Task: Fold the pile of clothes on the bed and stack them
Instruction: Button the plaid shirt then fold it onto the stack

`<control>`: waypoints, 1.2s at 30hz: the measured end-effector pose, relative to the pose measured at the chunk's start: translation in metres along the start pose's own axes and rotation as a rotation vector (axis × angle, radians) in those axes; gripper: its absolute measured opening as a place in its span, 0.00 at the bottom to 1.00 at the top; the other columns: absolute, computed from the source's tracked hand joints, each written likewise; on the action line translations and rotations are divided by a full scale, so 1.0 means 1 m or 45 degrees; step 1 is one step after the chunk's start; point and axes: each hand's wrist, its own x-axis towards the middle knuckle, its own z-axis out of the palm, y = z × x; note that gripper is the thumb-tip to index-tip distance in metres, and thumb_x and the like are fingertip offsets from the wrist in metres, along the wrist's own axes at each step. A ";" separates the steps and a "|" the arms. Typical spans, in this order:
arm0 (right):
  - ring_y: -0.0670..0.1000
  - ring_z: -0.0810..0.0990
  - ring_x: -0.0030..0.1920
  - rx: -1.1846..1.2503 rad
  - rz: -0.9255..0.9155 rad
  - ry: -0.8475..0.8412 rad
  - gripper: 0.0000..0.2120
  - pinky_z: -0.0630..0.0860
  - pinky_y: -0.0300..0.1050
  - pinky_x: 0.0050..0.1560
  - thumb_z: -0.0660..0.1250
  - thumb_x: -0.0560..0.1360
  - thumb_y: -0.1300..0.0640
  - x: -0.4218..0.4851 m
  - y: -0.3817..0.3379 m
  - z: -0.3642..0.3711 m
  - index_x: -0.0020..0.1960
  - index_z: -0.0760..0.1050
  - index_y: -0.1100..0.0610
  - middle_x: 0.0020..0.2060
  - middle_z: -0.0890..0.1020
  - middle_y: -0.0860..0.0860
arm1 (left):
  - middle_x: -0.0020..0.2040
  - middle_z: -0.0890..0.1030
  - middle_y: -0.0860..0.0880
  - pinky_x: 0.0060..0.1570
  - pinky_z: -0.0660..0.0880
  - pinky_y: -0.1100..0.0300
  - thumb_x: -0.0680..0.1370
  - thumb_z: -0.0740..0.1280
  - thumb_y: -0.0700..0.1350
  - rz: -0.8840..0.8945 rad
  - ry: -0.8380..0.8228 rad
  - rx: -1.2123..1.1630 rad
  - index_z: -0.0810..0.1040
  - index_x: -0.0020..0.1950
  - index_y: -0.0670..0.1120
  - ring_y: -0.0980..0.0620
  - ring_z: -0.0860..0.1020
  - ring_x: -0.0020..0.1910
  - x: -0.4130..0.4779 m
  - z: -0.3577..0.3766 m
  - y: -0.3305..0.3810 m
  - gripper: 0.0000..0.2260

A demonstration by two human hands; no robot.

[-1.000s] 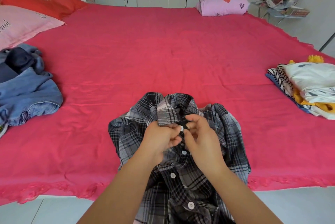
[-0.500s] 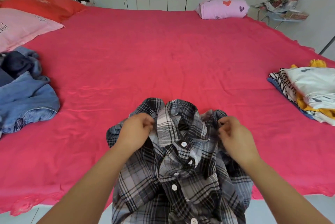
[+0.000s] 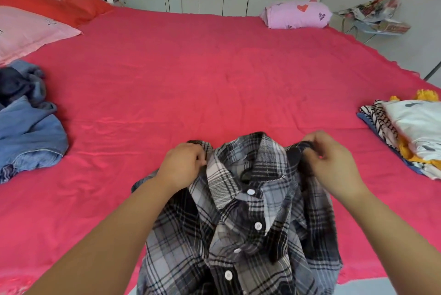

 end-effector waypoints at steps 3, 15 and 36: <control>0.37 0.76 0.39 0.151 -0.060 0.037 0.15 0.67 0.25 0.40 0.62 0.75 0.66 -0.005 -0.008 -0.022 0.41 0.72 0.45 0.34 0.79 0.38 | 0.55 0.76 0.46 0.49 0.67 0.56 0.77 0.66 0.47 0.050 -0.180 0.044 0.70 0.60 0.46 0.45 0.73 0.57 -0.007 -0.003 0.003 0.14; 0.56 0.79 0.46 -0.460 0.074 -0.074 0.03 0.71 0.47 0.42 0.67 0.74 0.54 -0.054 0.028 -0.080 0.47 0.79 0.51 0.39 0.80 0.49 | 0.58 0.71 0.46 0.53 0.68 0.56 0.77 0.66 0.50 -0.042 -0.106 0.046 0.75 0.57 0.44 0.47 0.72 0.51 -0.016 0.006 0.027 0.14; 0.42 0.77 0.38 -0.008 -0.122 0.306 0.14 0.66 0.23 0.40 0.67 0.74 0.56 0.003 -0.038 -0.172 0.37 0.76 0.36 0.35 0.81 0.39 | 0.31 0.69 0.52 0.30 0.60 0.61 0.74 0.70 0.44 0.128 0.692 -0.306 0.68 0.40 0.47 0.55 0.66 0.31 -0.037 -0.195 0.043 0.11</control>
